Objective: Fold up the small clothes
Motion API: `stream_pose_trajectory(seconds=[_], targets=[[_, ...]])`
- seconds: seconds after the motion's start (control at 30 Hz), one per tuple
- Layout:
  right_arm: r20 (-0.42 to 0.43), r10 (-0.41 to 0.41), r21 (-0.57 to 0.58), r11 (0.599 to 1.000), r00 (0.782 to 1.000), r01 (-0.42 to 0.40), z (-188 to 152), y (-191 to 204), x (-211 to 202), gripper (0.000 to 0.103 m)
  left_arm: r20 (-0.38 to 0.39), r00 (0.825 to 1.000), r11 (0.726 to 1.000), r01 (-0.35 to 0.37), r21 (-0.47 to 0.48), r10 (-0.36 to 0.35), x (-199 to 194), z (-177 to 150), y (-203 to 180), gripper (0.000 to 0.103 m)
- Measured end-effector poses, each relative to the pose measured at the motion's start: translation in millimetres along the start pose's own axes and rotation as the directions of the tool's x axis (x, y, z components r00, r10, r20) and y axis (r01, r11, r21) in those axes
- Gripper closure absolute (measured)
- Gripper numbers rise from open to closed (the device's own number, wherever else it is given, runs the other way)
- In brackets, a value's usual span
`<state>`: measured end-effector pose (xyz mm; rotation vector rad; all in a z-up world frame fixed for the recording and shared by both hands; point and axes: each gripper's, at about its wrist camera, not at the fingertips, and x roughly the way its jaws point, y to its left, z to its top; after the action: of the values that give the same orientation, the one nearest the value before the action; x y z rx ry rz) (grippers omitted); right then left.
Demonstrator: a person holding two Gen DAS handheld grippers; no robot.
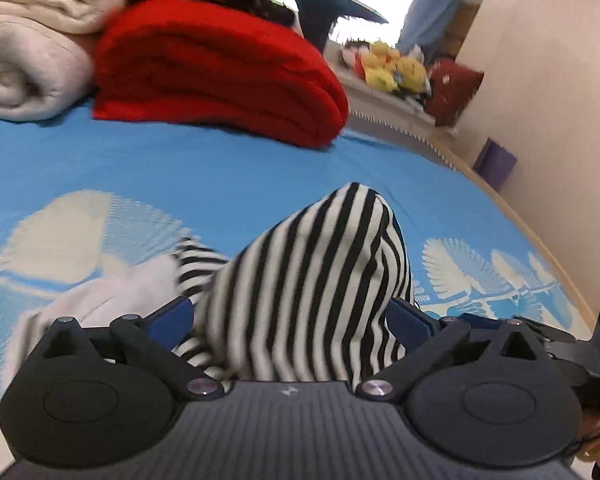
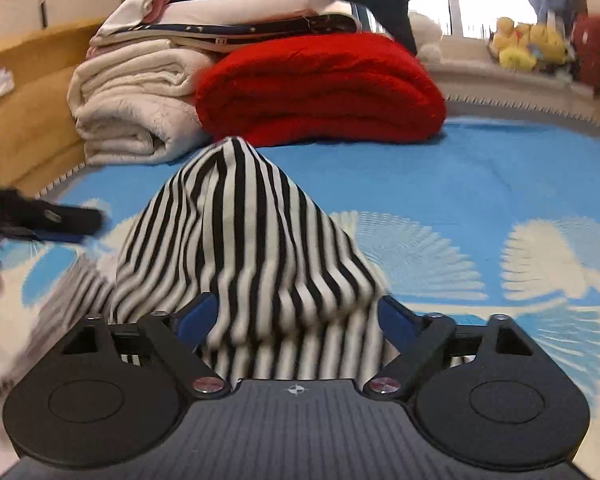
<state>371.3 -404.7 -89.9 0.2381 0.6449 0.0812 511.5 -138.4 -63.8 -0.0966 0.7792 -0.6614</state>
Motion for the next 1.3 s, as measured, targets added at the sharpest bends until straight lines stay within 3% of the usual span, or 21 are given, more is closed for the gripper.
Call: stream_pose_trajectory(seconds=[0.03, 0.07, 0.1, 0.13, 0.17, 0.27, 0.37, 0.47, 0.57, 0.6, 0.63, 0.73, 0.8, 0.87, 0.93, 0.97, 1.07, 1.13, 1.2, 1.23, 1.3], targets=[[-0.026, 0.027, 0.021, 0.999, 0.999, -0.027, 4, 0, 11, 0.014, -0.031, 0.999, 1.0, -0.01, 0.009, 0.01, 14, 3, -3, 0.001], [-0.045, 0.039, 0.031, 0.999, 0.998, -0.037, 6, 1, 19, 0.019, -0.058, 0.998, 0.999, -0.026, 0.023, 0.027, 29, 4, -5, 0.021], [-0.081, 0.036, 0.025, 0.999, 0.996, -0.034, 10, 2, 33, 0.067, -0.082, 0.996, 0.998, -0.037, 0.047, 0.04, 44, 7, -8, 0.053], [-0.11, 0.017, 0.016, 1.0, 0.994, -0.016, 13, 4, 43, 0.097, -0.118, 0.993, 0.998, -0.014, 0.068, 0.022, 51, 8, -7, 0.097], [-0.086, -0.017, 0.011, 1.0, 0.996, 0.018, 19, 6, 42, 0.102, -0.13, 0.991, 0.999, -0.009, 0.051, 0.015, 55, 11, -6, 0.101], [0.075, -0.022, -0.025, 0.999, 0.997, 0.024, 39, 18, 9, 0.102, -0.018, 1.0, 0.997, -0.005, 0.071, 0.007, 25, 29, -12, 0.101], [0.191, 0.031, -0.063, 0.998, 0.981, -0.019, 54, 34, -45, 0.102, 0.061, 0.995, 0.995, 0.069, 0.07, -0.073, -20, 41, -19, 0.101], [0.2, 0.115, -0.097, 0.991, 0.973, -0.097, 41, 49, -102, 0.102, 0.088, 0.99, 0.986, 0.094, 0.139, -0.107, -68, 23, -27, 0.101], [0.128, 0.175, -0.15, 0.976, 0.976, -0.156, -6, 66, -134, 0.102, 0.023, 0.996, 0.973, 0.084, 0.213, -0.091, -92, -22, -26, 0.097], [0.069, 0.181, -0.162, 0.972, 0.981, -0.168, -28, 72, -134, 0.102, -0.019, 0.998, 0.97, 0.069, 0.232, -0.066, -91, -43, -23, 0.096], [0.017, 0.177, -0.175, 0.97, 0.984, -0.172, -47, 78, -128, 0.102, -0.059, 0.998, 0.968, 0.05, 0.244, -0.036, -87, -63, -19, 0.087], [-0.197, 0.106, -0.271, 0.95, 0.975, -0.158, -109, 87, -89, 0.099, -0.205, 0.974, 0.959, -0.04, 0.281, 0.1, -60, -125, -1, 0.047], [-0.277, 0.032, -0.349, 0.928, 0.96, -0.131, -125, 89, -76, 0.094, -0.189, 0.972, 0.96, -0.087, 0.267, 0.141, -61, -142, 12, 0.035], [-0.253, 0.055, -0.332, 0.933, 0.966, -0.14, -116, 83, -88, 0.079, -0.124, 0.986, 0.975, -0.087, 0.206, 0.115, -79, -137, 21, 0.018], [-0.169, 0.093, -0.26, 0.956, 0.981, -0.136, -94, 74, -105, 0.037, -0.011, 0.997, 0.988, -0.075, 0.135, 0.077, -101, -121, 31, 0.012], [-0.108, 0.1, -0.226, 0.967, 0.989, -0.122, -82, 69, -113, 0.033, 0.041, 0.997, 0.993, -0.069, 0.097, 0.065, -111, -112, 34, 0.011], [0.053, 0.112, -0.228, 0.969, 0.992, -0.097, -56, 68, -117, 0.036, 0.17, 0.985, 1.0, 0.0, 0.004, -0.001, -121, -82, 29, 0.011], [0.051, 0.116, -0.282, 0.955, 0.992, -0.097, -55, 74, -104, 0.043, 0.184, 0.98, 0.997, 0.067, 0.033, -0.072, -114, -69, 6, 0.011], [-0.002, 0.104, -0.332, 0.938, 0.995, -0.099, -68, 76, -81, 0.044, 0.119, 0.987, 0.987, 0.096, 0.132, -0.112, -88, -74, -19, 0.01], [-0.032, 0.062, -0.368, 0.927, 0.998, -0.069, -77, 76, -68, 0.044, 0.07, 0.994, 0.976, 0.073, 0.203, -0.089, -69, -84, -30, 0.01], [-0.085, -0.064, -0.437, 0.899, 0.994, 0.02, -99, 69, -35, 0.043, 0.009, 0.999, 0.944, -0.033, 0.329, 0.032, -34, -114, -39, 0.01]])
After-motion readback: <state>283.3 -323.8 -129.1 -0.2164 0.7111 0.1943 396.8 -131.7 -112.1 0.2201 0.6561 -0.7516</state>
